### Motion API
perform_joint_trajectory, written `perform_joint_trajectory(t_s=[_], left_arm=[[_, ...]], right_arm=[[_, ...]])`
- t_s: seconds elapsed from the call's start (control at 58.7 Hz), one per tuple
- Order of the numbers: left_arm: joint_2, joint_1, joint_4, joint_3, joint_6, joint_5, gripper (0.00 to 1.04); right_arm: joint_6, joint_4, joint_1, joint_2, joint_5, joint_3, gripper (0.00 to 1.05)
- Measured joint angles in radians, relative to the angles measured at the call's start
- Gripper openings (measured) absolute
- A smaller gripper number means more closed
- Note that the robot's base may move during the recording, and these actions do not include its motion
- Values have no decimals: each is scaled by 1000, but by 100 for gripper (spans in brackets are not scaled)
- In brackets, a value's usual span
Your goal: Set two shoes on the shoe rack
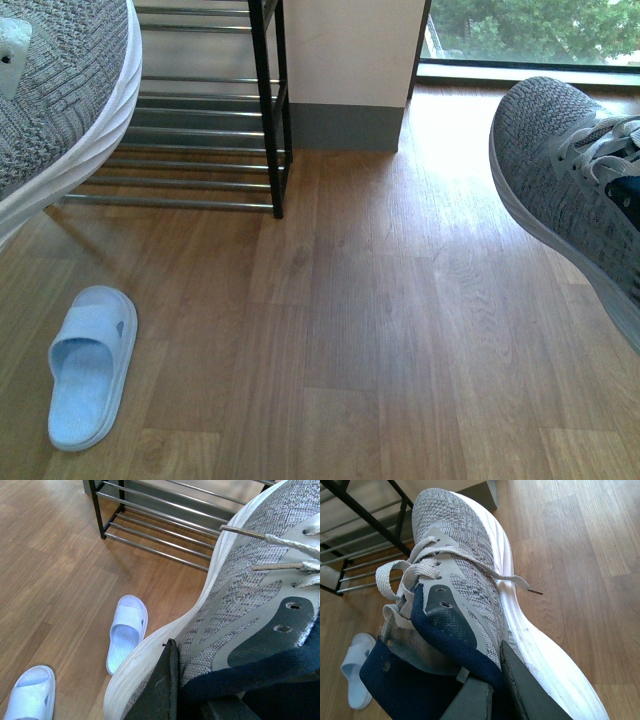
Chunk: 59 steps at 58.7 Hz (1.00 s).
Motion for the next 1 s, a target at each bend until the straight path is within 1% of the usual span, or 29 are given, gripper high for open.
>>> perform_joint_trajectory(t_s=[1.005], left_arm=[[1, 0, 0, 0, 5, -6, 2]], right_arm=[[0, 0, 0, 0, -3, 0, 1]])
